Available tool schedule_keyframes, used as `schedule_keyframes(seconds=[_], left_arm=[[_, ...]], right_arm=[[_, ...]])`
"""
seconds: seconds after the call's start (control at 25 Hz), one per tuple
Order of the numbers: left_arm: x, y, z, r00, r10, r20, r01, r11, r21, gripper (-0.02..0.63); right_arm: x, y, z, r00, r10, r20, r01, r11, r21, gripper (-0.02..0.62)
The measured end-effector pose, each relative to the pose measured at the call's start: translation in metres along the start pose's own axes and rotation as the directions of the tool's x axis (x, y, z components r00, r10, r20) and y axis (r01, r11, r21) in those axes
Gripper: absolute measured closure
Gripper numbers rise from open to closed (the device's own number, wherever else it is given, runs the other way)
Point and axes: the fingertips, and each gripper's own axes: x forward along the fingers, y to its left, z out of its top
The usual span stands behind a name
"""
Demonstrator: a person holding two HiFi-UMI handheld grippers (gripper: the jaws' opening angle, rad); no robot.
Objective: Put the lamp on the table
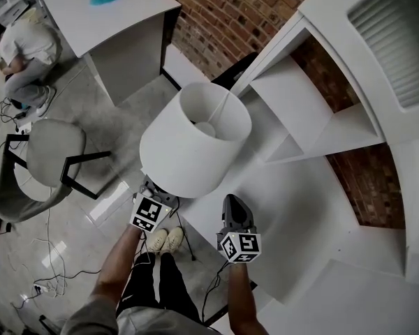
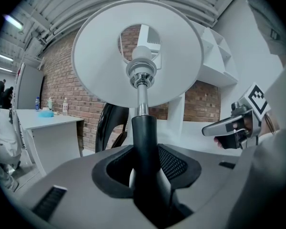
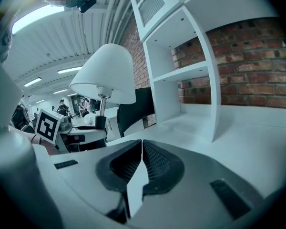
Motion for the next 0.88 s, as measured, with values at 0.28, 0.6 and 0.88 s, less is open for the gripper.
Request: schedule_keyframes(seconds=[0.28,0.6,0.88], left_arm=[[-0.008,0.001,-0.004,1.000,0.020,0.024,-0.020,1.000,-0.009,0.445],[-0.012,-0.004,-0.006,0.998,0.015,0.059,-0.017,0.999,0.034,0.446],[-0.016,-0.004,-0.007,0.992,0.033,0.120,-0.036,0.999,0.027,0.446]], right_arm=[[-0.003,0.018,-0.011,1.000,0.015,-0.014,-0.015,1.000,-0.009,0.569],[-0.017,0.013,-0.016,1.000,-0.008,-0.014,0.008,1.000,-0.010,0.570],[-0.015,0.011,-0.025,1.000,-0.014,0.004,0.014,1.000,-0.009,0.569]])
